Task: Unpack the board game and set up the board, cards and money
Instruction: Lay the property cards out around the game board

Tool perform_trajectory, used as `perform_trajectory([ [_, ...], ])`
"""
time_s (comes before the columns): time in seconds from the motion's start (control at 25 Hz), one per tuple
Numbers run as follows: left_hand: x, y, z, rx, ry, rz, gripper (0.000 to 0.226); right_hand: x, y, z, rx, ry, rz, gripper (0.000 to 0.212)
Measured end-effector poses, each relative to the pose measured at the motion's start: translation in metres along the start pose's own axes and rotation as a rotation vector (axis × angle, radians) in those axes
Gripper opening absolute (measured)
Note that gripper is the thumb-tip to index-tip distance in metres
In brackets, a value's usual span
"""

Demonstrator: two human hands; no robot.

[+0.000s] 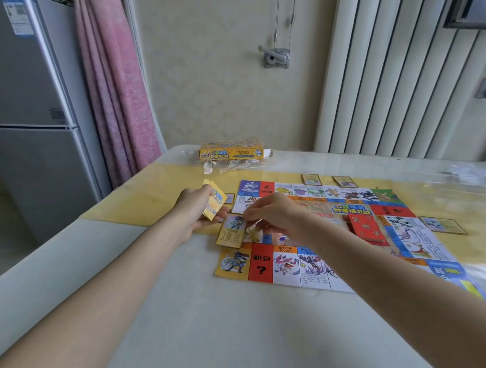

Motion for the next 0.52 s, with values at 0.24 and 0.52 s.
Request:
perform_trajectory([
  [0.24,-0.021,-0.007,-0.002,0.021,-0.07,-0.068,0.016,0.032,-0.009,0.01,0.01,-0.219,0.073,0.014],
  [0.52,-0.031,-0.006,-0.001,0.003,-0.105,-0.213,0.007,0.04,-0.007,0.013,0.043,-0.197,0.098,0.006],
])
Point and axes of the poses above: each hand's wrist, its own y-axis away from the middle knuckle, its own x-axis out of the back of the hand, z = x × y, the point moved 3 cm from there along -y, towards the middle knuckle, and after that the axes turned 15 degrees about -x, right-handed, at the moved point
